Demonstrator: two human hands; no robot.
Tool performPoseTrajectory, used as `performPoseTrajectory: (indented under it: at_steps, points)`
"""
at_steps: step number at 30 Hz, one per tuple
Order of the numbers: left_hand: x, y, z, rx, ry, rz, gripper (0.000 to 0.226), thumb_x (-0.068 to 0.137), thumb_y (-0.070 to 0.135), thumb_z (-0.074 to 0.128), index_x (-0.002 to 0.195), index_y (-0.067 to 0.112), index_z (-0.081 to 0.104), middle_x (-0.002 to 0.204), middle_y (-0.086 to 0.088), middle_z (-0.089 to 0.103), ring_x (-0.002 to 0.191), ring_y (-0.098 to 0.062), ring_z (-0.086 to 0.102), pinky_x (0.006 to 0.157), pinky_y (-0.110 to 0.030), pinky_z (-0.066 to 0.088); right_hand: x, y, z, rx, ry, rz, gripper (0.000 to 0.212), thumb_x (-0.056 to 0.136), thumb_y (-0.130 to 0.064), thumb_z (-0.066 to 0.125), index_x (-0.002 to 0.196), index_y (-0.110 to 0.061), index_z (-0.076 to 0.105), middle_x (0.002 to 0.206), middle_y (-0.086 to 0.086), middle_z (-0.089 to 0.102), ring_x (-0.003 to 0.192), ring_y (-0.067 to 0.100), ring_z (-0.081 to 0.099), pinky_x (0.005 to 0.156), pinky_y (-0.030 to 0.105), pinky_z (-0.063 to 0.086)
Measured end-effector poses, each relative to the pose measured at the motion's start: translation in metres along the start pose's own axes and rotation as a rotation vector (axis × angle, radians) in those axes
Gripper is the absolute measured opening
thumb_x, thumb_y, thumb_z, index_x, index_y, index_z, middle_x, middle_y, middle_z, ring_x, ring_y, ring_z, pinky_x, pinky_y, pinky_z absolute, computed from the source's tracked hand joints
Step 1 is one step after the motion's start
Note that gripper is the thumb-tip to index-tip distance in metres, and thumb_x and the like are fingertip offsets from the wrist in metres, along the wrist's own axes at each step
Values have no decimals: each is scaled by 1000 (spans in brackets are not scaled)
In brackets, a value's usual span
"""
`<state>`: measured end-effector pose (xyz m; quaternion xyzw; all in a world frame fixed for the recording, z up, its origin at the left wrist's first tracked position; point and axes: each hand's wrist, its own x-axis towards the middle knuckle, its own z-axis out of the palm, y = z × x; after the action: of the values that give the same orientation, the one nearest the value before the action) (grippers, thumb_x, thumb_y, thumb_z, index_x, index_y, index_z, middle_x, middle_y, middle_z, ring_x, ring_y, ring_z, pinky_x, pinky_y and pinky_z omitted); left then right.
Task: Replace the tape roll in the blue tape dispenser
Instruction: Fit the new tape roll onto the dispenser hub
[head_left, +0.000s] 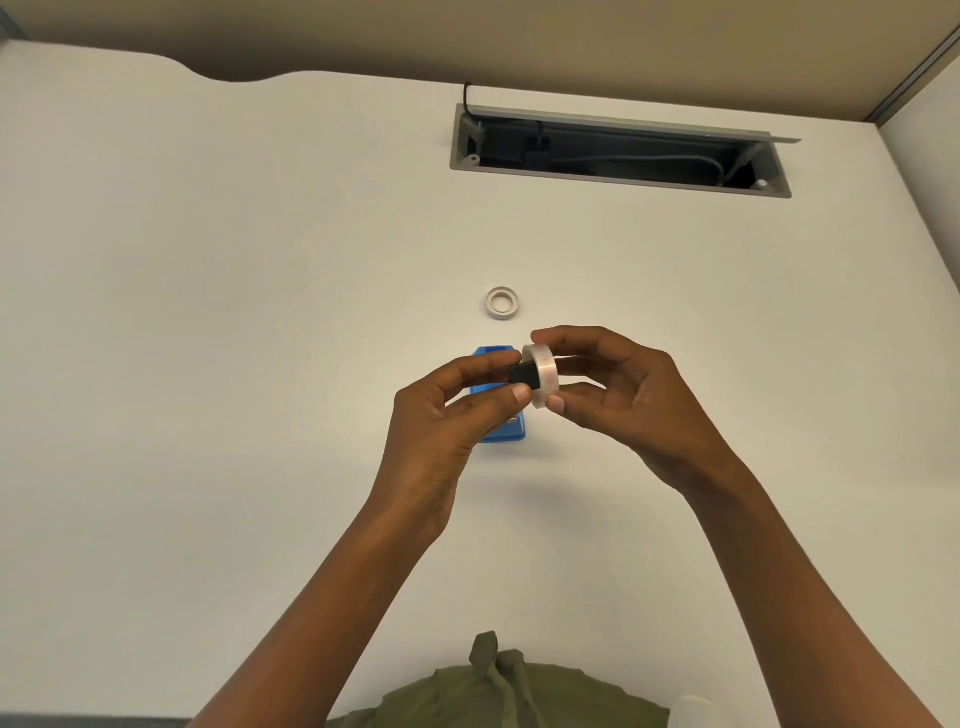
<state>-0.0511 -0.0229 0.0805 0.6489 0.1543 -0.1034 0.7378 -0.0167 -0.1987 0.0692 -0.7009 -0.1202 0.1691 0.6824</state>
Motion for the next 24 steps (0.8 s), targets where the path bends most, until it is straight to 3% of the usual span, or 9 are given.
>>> performPoseTrajectory:
  at_steps: [5, 16, 19, 24]
  points:
    - [0, -1, 1, 11, 23, -17, 25, 73, 15, 75, 95, 26, 73, 95, 6, 75, 99, -15, 67, 103, -48, 43, 0, 2, 0, 3, -5, -32, 41, 78, -3, 70, 116, -15, 61, 117, -1, 67, 111, 24, 62, 89, 34, 55]
    - [-2, 0, 1, 10, 14, -39, 22, 74, 17, 75, 94, 26, 74, 96, 1, 74, 102, -20, 65, 103, -47, 43, -3, 6, 4, 48, -9, -47, 46, 73, 6, 70, 116, -9, 59, 122, 8, 64, 116, 27, 60, 96, 40, 52]
    - [-2, 0, 1, 27, 18, -33, 25, 74, 14, 74, 96, 24, 74, 96, 2, 75, 95, -17, 68, 100, -46, 46, -3, 6, 5, 58, -21, -38, 44, 74, 6, 71, 113, -7, 58, 121, 9, 64, 115, 28, 60, 97, 38, 51]
    - [-1, -1, -1, 54, 26, -21, 27, 72, 14, 75, 98, 21, 74, 98, -1, 75, 97, -17, 67, 100, -45, 46, -2, 5, 6, 86, 16, -25, 32, 75, 1, 71, 103, -14, 65, 115, 5, 67, 113, 25, 62, 92, 34, 53]
